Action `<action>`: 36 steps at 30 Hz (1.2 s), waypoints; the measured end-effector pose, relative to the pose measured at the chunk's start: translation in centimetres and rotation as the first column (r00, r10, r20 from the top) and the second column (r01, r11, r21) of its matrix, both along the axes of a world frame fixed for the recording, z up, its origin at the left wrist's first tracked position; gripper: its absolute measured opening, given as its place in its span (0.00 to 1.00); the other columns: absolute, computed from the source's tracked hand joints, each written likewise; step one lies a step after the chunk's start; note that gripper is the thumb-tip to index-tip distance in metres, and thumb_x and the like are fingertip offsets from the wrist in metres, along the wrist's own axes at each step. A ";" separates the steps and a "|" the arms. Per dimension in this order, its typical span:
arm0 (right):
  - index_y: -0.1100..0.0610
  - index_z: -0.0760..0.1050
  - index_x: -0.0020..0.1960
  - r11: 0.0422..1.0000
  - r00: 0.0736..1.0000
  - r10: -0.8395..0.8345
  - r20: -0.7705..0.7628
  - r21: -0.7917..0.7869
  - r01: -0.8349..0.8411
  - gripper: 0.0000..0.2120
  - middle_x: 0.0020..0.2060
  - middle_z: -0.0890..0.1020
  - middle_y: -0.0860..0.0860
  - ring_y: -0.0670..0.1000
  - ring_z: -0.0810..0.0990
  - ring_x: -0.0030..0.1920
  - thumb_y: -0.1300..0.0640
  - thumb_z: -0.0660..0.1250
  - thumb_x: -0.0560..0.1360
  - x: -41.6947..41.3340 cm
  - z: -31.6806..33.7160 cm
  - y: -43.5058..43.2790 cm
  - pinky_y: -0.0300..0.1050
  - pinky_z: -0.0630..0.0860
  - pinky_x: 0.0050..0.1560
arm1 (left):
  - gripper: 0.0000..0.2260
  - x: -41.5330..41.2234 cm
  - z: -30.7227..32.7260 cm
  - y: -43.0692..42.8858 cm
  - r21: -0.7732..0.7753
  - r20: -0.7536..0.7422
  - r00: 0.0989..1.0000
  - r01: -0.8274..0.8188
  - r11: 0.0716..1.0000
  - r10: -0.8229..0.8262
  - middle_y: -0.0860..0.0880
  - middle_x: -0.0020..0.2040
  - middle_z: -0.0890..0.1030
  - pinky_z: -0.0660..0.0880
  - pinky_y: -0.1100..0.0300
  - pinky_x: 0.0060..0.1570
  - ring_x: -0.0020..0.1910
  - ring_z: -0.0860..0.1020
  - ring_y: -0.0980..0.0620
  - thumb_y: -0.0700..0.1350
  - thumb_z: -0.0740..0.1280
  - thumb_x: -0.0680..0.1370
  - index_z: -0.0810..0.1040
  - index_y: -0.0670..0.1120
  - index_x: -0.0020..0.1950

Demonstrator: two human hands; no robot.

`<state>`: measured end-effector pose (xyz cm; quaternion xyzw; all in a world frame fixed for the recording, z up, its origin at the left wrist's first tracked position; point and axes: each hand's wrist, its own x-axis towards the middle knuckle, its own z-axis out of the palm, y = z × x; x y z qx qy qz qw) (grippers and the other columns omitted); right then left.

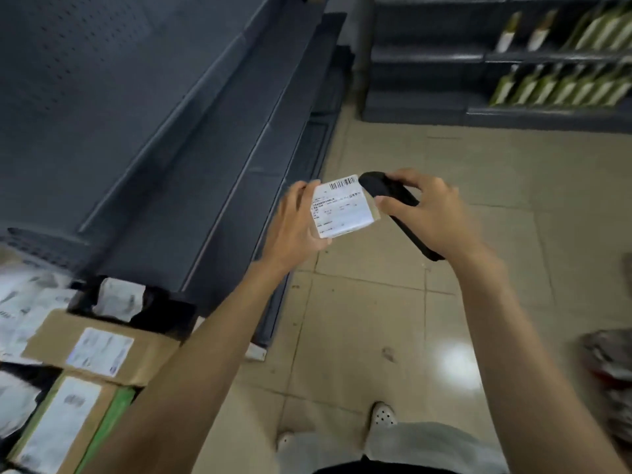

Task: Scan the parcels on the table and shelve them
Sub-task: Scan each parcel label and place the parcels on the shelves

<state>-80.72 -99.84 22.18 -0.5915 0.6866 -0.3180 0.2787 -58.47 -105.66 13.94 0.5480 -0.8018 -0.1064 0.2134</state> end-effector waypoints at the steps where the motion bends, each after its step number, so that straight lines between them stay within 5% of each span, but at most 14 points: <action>1: 0.42 0.77 0.66 0.999 0.999 -0.043 0.007 -0.006 0.043 0.28 0.59 0.82 0.44 0.52 0.79 0.59 0.36 0.67 0.68 -1.8 0.0 -0.7 0.55 0.75 0.62 | 0.47 -1.8 0.1 -1.5 -0.002 0.009 0.999 0.031 1.000 -0.031 0.47 0.72 0.61 0.71 0.57 0.51 0.67 0.66 0.48 0.50 0.80 0.65 0.58 0.48 0.78; 8: 0.41 0.76 0.65 0.980 0.978 -0.195 0.071 -0.018 0.197 0.30 0.58 0.82 0.44 0.54 0.83 0.53 0.35 0.67 0.65 -9.5 -0.6 -7.3 0.56 0.79 0.56 | 0.47 -9.2 0.8 -11.3 -0.001 0.030 0.982 0.189 0.982 -0.188 0.47 0.73 0.60 0.77 0.49 0.55 0.69 0.65 0.48 0.50 0.80 0.65 0.58 0.47 0.78; 16: 0.42 0.75 0.67 0.961 0.963 -0.266 0.039 -0.066 0.268 0.24 0.60 0.81 0.45 0.53 0.79 0.59 0.39 0.69 0.71 -13.3 1.0 -20.9 0.55 0.76 0.61 | 0.45 -14.5 1.4 -26.4 0.004 0.071 0.938 0.339 0.941 -0.338 0.50 0.72 0.60 0.74 0.54 0.54 0.69 0.64 0.51 0.52 0.78 0.66 0.59 0.48 0.78; 22: 0.41 0.73 0.68 0.932 0.938 -0.338 0.077 -0.114 0.345 0.36 0.63 0.80 0.46 0.53 0.79 0.61 0.28 0.61 0.63 -13.9 2.1 -34.9 0.59 0.76 0.61 | 0.46 -15.9 3.1 -42.3 0.006 0.078 0.922 0.380 0.925 -0.380 0.51 0.73 0.59 0.75 0.50 0.58 0.69 0.63 0.52 0.51 0.79 0.66 0.58 0.49 0.78; 31: 0.42 0.74 0.68 0.907 0.908 -0.414 0.061 -0.056 0.417 0.27 0.61 0.81 0.44 0.52 0.79 0.60 0.36 0.67 0.70 -17.7 0.0 -49.8 0.56 0.76 0.61 | 0.48 -21.9 0.5 -57.4 0.047 0.033 0.895 0.444 0.895 -0.446 0.52 0.72 0.59 0.69 0.58 0.55 0.71 0.62 0.52 0.51 0.80 0.65 0.56 0.52 0.78; 36: 0.43 0.75 0.68 0.928 0.929 -0.365 0.061 -0.058 0.368 0.24 0.62 0.81 0.45 0.52 0.78 0.62 0.40 0.70 0.73 -20.6 -0.6 -60.8 0.54 0.75 0.61 | 0.49 -24.4 0.8 -68.4 0.021 -0.030 0.927 0.374 0.927 -0.373 0.51 0.71 0.59 0.74 0.52 0.57 0.69 0.62 0.50 0.52 0.79 0.65 0.54 0.53 0.80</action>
